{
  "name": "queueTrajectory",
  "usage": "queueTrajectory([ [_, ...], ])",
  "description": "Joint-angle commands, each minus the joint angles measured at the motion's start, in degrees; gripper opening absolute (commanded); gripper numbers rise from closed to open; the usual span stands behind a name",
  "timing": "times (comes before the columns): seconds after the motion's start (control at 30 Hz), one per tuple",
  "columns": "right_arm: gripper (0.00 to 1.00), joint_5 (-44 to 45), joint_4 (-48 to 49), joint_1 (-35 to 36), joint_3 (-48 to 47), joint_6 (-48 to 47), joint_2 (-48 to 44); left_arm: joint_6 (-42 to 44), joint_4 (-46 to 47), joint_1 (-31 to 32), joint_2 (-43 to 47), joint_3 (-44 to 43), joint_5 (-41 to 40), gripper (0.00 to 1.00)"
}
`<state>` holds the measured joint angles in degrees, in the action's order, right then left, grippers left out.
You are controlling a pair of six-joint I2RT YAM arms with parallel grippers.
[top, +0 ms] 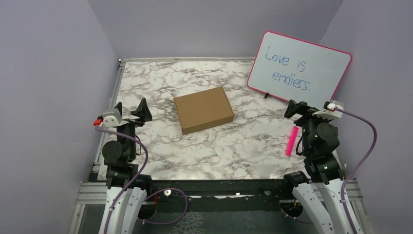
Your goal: Fold the paper box
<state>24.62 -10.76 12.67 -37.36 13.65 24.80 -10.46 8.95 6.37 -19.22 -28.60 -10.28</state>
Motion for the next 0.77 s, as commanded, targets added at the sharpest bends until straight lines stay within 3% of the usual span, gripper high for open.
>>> queueTrajectory([
  [0.0,1.0,3.71,0.75,-0.18,1.21,-1.3,0.13,-1.78,7.88,-0.58,3.5,2.68,-3.82,0.99],
  [0.23,1.0,3.83,4.03,-0.19,3.07,-3.66,-0.65,-7.9,5.27,-2.68,0.64,1.67,-6.96,0.99],
  [0.73,1.0,2.98,7.51,-0.19,5.55,-6.0,-3.23,-7.94,7.18,-3.79,-1.47,2.32,-0.63,0.99],
])
